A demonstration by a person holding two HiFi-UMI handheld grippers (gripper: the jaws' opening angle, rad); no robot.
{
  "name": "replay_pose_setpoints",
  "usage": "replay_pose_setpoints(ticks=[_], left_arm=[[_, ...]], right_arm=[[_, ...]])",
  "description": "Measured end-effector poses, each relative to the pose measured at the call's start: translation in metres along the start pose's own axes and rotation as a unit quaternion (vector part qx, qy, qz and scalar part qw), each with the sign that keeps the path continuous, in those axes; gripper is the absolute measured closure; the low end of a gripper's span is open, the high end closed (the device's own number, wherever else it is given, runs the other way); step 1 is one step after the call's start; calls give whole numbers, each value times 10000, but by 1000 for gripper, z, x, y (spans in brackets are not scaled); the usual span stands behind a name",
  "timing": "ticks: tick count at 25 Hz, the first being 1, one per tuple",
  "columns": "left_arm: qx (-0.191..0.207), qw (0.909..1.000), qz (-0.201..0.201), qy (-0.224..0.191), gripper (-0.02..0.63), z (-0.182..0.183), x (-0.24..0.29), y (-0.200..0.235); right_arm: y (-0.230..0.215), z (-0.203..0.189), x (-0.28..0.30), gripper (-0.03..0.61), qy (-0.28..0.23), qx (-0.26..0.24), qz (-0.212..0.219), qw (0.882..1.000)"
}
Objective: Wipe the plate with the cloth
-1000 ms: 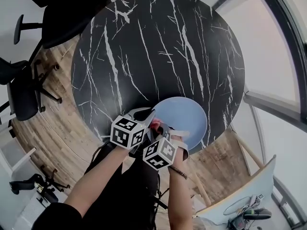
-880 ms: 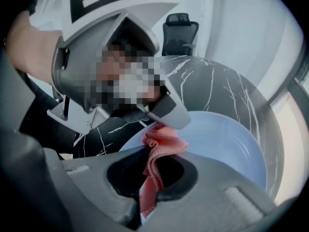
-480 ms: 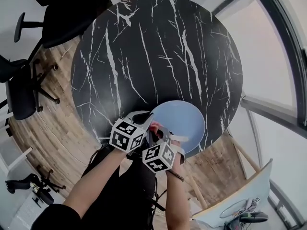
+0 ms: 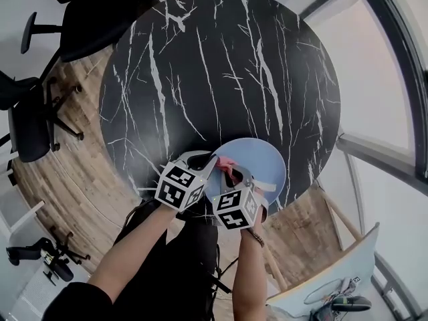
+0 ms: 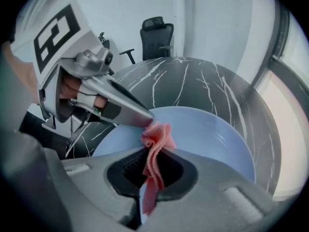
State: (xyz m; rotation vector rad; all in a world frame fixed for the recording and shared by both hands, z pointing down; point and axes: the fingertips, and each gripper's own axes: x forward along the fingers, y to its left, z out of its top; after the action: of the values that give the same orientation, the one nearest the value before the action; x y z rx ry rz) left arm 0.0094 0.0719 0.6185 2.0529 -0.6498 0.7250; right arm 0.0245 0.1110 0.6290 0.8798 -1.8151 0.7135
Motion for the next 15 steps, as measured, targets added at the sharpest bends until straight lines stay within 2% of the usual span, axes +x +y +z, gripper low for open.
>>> replay_pose_setpoints(ticks=[15], left_arm=[[-48,10000,-13,-1,597,0,1,1]], right_arm=[[-60,2,-6,568,-150,453,-488,9977]])
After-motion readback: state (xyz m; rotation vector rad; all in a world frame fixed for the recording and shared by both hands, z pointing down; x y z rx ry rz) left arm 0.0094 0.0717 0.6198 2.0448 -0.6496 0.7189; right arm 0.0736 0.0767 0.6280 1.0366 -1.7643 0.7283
